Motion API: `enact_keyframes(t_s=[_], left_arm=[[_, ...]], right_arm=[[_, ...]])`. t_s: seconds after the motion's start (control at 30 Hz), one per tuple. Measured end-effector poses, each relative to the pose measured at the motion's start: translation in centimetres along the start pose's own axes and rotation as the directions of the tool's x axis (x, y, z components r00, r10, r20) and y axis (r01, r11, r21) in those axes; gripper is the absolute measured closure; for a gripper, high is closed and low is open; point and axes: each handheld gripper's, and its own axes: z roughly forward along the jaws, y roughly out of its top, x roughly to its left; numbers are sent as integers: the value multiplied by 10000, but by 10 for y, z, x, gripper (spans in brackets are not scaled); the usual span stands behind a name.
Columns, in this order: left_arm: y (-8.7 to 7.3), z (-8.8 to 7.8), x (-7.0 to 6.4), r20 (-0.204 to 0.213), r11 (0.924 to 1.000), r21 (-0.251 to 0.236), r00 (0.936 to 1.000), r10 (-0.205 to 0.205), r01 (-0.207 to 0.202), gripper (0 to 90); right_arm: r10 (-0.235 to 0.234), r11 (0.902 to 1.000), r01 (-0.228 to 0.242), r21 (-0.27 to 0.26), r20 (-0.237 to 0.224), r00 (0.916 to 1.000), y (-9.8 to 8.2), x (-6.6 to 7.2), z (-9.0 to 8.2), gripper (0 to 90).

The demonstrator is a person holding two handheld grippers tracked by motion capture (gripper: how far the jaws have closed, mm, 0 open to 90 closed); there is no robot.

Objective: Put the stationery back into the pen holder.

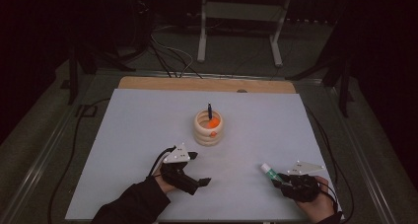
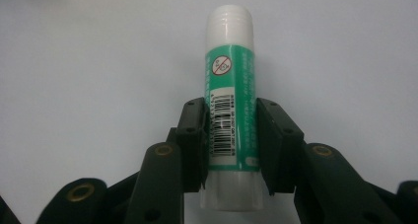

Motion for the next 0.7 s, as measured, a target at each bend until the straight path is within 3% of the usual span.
enact_keyframes(t_s=[0.13, 0.3, 0.7], left_arm=[[0, -1, 1, -129, 10000, -77, 9999, 3, -4, 3], [0, -3, 4, 46, 9997, -27, 9997, -254, 254, 3], [1, -4, 4, 217, 9995, 155, 9993, -289, 286, 3]], right_arm=[[-17, 9999, 15, -149, -101, 9999, 10, 1, 4, 658], [-166, 9996, 161, -216, -240, 9996, 23, 3, 8, 658], [-671, 9964, 636, -561, -621, 9958, 52, 15, 22, 658]])
